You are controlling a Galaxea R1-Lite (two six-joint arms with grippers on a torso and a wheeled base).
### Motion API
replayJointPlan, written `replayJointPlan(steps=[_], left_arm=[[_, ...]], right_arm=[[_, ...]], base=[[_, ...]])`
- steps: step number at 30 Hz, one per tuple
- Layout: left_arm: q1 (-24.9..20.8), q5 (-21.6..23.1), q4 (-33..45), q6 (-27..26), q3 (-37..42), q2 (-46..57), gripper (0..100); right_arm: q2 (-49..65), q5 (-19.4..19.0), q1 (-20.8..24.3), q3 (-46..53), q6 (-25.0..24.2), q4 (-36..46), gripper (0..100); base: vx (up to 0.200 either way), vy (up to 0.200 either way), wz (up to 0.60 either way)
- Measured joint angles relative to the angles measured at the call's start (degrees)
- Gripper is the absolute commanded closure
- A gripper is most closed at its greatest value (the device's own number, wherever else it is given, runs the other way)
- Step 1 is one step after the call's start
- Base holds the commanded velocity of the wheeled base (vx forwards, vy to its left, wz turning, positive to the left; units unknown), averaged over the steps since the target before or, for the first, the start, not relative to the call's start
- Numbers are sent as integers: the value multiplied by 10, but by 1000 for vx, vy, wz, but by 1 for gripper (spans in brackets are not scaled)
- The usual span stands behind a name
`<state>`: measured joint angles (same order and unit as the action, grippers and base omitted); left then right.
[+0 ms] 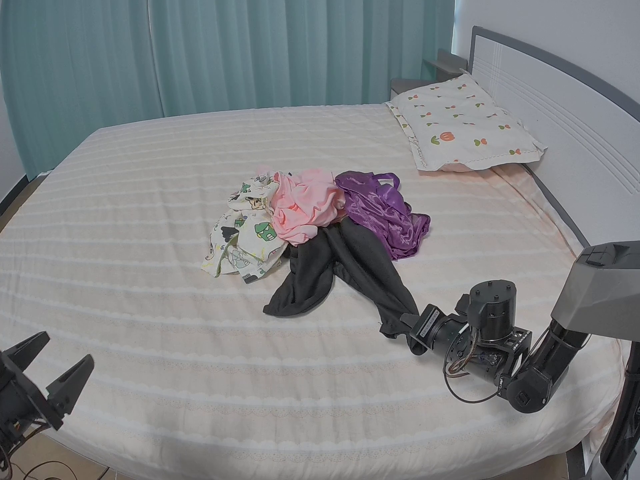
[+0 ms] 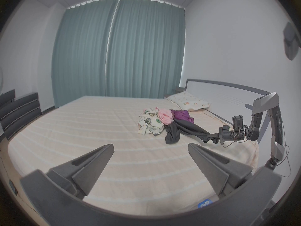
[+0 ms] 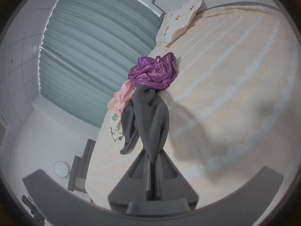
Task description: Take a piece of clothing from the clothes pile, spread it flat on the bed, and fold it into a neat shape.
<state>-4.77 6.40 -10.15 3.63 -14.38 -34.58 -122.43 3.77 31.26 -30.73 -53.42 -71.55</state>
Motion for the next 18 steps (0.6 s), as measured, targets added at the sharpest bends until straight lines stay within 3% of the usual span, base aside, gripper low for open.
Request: replayJointPlan(steps=[18], left_arm=[[-122,-61,-271,120,-94,-512,0]], right_arm=[[-7,-1,0,5,-1,-2,100]], base=[[0,0,0]])
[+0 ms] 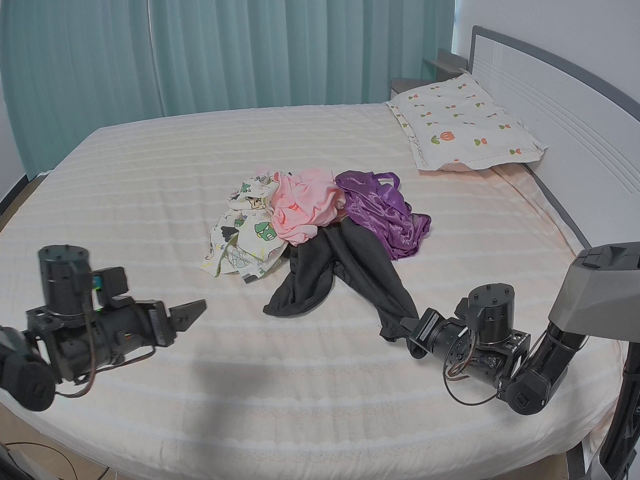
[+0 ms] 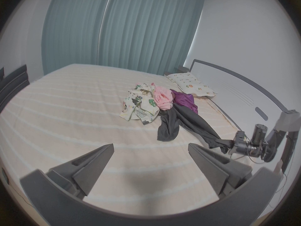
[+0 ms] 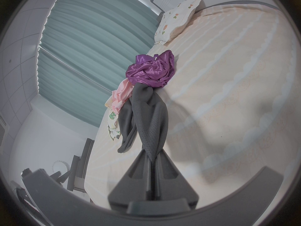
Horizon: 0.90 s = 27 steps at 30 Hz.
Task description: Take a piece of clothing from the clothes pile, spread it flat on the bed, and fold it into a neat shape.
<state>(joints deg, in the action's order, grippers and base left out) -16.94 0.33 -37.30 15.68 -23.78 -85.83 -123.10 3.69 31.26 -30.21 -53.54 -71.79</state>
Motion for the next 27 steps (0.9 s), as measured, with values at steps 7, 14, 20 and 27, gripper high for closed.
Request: replayJointPlan(steps=[7,14,20,27], left_arm=[[-47,-26,-71,60,-96,-204,0],[-85,-63,-113,119,-235,-382,0],[-109,-94,-127,152,-341,-477,0],[-122,-125,-121,156,-402,-527,0]], right_arm=[[-7,0,1,-1,0,-1,100],[-14,-1,2,0,-1,-2,100],[-18,-1,3,2,-2,-2,100],[-21,-1,4,2,-2,-3,100]], base=[[0,0,0],[0,0,0],[0,0,0],[0,0,0]])
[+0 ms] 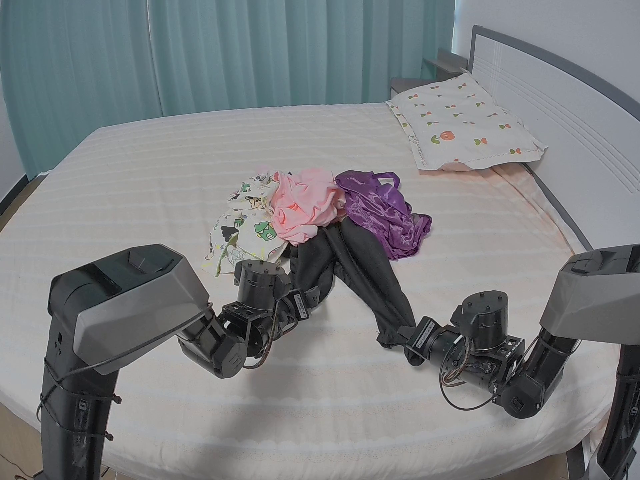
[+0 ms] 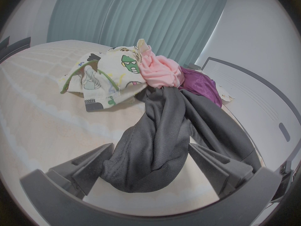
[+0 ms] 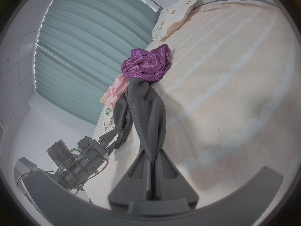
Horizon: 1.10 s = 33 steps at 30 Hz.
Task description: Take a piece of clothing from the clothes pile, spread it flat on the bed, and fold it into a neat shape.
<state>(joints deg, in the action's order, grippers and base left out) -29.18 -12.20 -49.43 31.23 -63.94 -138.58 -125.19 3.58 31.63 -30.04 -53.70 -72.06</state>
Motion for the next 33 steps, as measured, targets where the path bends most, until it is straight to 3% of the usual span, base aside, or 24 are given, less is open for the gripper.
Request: replayJointPlan(steps=[5,6,19,33], left_arm=[[-2,-15,6,0,-14,-11,0],[-2,-18,6,0,-17,-12,100],[2,-42,4,13,1,9,100],[-6,-40,-2,98,123,219,100]], right_arm=[[-3,0,0,-1,0,-8,100],[-3,0,0,-1,0,-11,100],[-5,0,0,4,-1,-27,100],[51,-2,15,48,7,-161,100]], base=[[0,0,0],[0,0,0],[0,0,0],[0,0,0]])
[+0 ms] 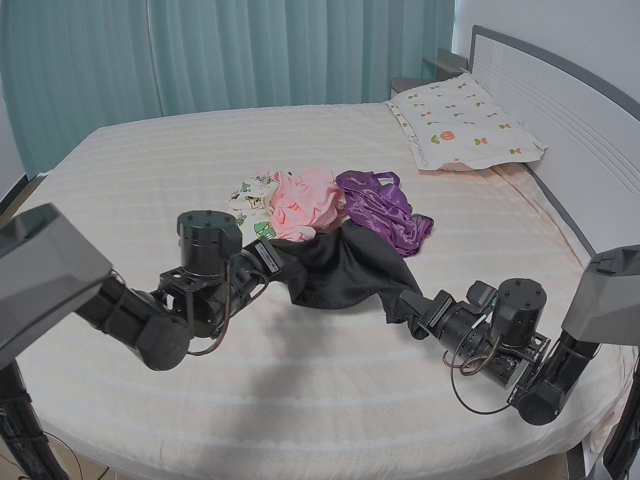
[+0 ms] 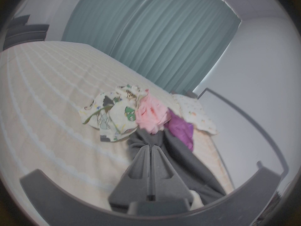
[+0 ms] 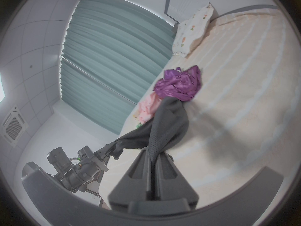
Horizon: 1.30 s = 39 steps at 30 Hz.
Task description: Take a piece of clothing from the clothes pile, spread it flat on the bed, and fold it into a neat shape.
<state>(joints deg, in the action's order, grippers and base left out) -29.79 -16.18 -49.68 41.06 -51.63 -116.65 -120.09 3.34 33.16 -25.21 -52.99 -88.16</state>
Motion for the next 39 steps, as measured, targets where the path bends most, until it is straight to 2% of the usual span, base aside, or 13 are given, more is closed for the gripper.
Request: replayJointPlan(steps=[10,19,23,29,35,39], left_arm=[[-38,2,-40,28,63,186,100],[-56,3,-53,32,122,298,100],[-61,4,-54,33,154,314,100],[-74,5,-55,43,209,294,100],[-119,5,-55,57,247,251,100],[-131,4,-56,60,266,236,100]], right_arm=[[175,-22,14,15,39,-9,100],[311,-94,33,55,64,-9,100],[306,-108,40,68,65,-9,100],[241,-119,51,79,48,-7,100],[181,-119,75,82,30,-7,100],[162,-107,82,84,29,-8,100]], base=[[0,0,0],[0,0,0],[0,0,0],[0,0,0],[0,0,0],[0,0,0]])
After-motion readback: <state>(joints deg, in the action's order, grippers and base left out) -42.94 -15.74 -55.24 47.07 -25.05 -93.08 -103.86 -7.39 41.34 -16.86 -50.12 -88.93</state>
